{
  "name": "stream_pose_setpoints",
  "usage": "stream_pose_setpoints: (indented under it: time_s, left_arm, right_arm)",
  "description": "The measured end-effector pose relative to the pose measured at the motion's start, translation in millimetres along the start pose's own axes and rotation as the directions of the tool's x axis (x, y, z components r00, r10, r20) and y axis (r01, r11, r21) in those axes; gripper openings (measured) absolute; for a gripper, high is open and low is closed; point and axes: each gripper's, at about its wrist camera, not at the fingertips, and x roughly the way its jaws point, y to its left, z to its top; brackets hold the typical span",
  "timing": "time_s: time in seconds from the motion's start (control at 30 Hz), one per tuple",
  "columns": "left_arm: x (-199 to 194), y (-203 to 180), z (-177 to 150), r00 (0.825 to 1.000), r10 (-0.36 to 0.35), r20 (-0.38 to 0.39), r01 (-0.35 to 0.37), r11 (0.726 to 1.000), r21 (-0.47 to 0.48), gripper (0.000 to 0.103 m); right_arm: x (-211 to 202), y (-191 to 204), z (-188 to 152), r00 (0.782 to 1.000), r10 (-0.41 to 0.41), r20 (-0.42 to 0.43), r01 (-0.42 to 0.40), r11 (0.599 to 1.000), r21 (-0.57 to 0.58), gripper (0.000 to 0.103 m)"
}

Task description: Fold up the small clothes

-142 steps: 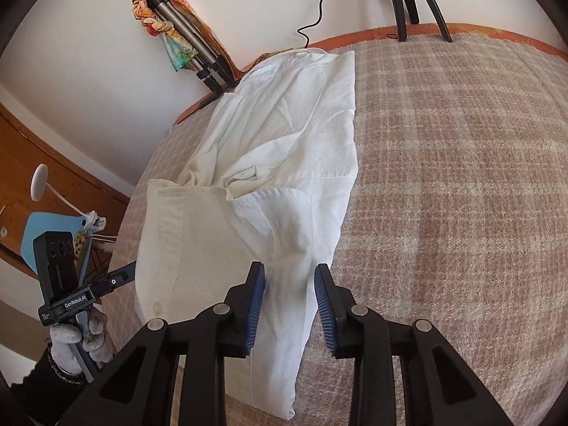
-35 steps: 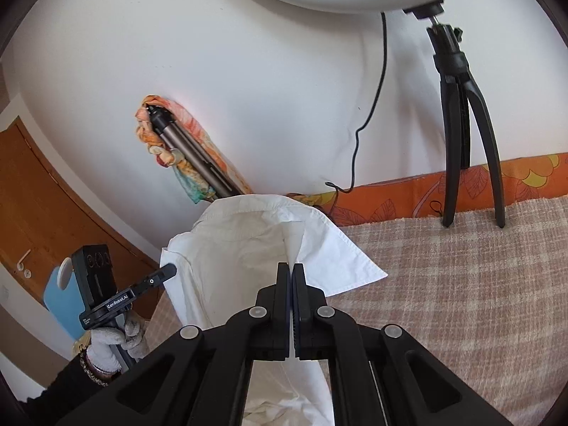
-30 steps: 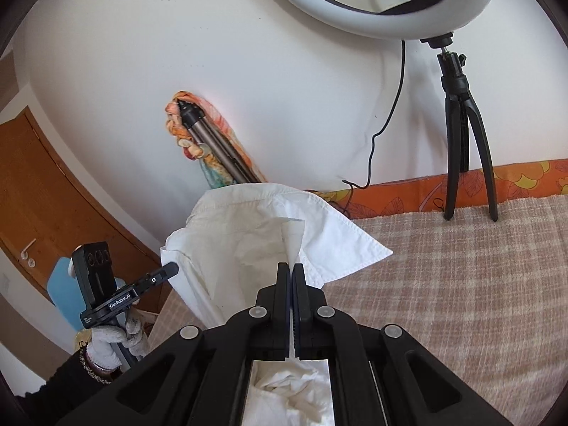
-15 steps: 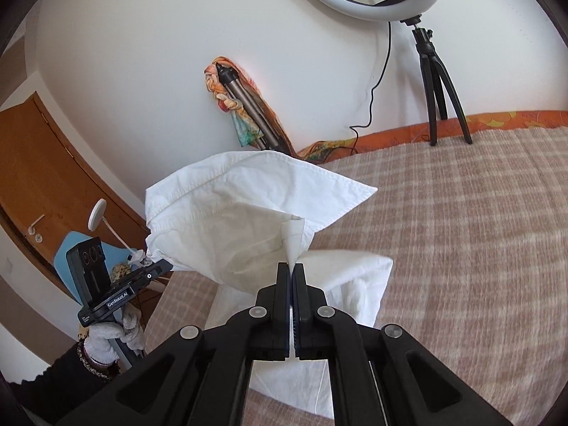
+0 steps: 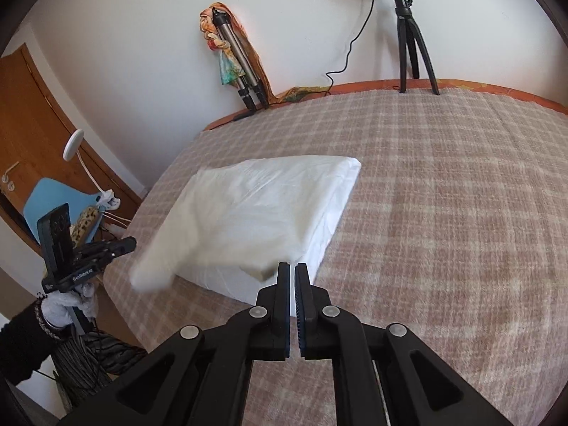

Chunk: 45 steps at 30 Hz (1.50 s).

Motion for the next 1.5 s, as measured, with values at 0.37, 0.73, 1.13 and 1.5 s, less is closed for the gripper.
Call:
stream_pose_setpoints:
  time_s: [0.37,0.73,1.13,1.5]
  left_arm:
    - [33.3,26.7,10.0,0.986,-0.165,-0.025,0.150,0.941,-0.304,0.040]
    - [35.7,10.5,14.9,0.975,-0.219,-0.040,0.199,0.938,-0.284,0.002]
    - [48.4,18.2,-7.8,0.984,-0.102,-0.149,0.071,0.977,-0.199,0.002]
    - [13.0,12.7,42.1,0.999,0.042,0.011,-0.041,0.994,-0.098,0.018]
  right_arm:
    - [14.2,-42.3,0.2,0.991,0.132,0.007,-0.129,0.951,0.280,0.050]
    - [35.9,-17.2,-2.5,0.966,0.252,-0.052,-0.232,0.941,0.245,0.001]
    - [50.5,-3.4,-13.9,0.981,0.048,-0.190,-0.031,0.995,0.091,0.001]
    - [20.1,16.6,39.5,0.975,-0.218,0.036,0.220,0.974,-0.059,0.036]
